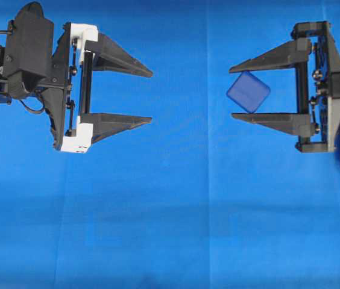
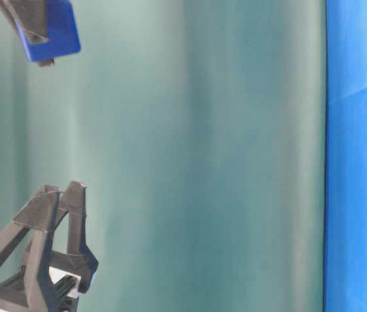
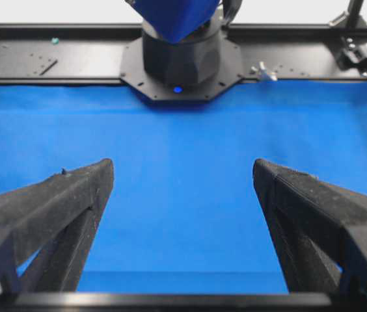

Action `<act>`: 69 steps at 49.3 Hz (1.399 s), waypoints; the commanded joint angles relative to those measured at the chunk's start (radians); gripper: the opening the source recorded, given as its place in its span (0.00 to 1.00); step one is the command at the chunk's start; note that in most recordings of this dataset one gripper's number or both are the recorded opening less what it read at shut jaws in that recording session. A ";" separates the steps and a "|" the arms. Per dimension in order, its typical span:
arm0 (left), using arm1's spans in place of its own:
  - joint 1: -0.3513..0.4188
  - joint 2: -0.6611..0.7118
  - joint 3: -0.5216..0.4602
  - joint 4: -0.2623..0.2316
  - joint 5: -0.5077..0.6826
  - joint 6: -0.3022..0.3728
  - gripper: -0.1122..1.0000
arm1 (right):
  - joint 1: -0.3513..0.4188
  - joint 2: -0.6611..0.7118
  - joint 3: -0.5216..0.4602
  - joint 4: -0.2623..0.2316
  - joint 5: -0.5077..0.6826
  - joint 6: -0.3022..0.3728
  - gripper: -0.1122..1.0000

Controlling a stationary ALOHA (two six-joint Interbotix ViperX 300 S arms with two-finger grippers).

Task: Handover the blue block to the right arm after grasping it with the left arm, then place it in the designated position.
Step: 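Carry the cube with the right gripper toward the table center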

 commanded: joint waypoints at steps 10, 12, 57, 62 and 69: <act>-0.002 -0.018 -0.014 0.000 -0.009 0.002 0.93 | 0.003 -0.020 -0.012 0.003 0.018 0.054 0.57; -0.002 -0.018 -0.014 0.000 -0.009 0.002 0.93 | 0.002 -0.018 -0.012 0.003 0.020 0.054 0.57; -0.002 -0.018 -0.014 0.000 -0.009 0.000 0.93 | 0.003 -0.015 -0.012 0.003 0.034 0.054 0.57; -0.002 -0.018 -0.014 0.000 -0.009 0.002 0.93 | 0.003 -0.015 -0.012 0.003 0.034 0.054 0.57; -0.002 -0.018 -0.014 0.000 -0.009 0.000 0.93 | 0.003 -0.014 -0.012 0.002 0.034 0.054 0.57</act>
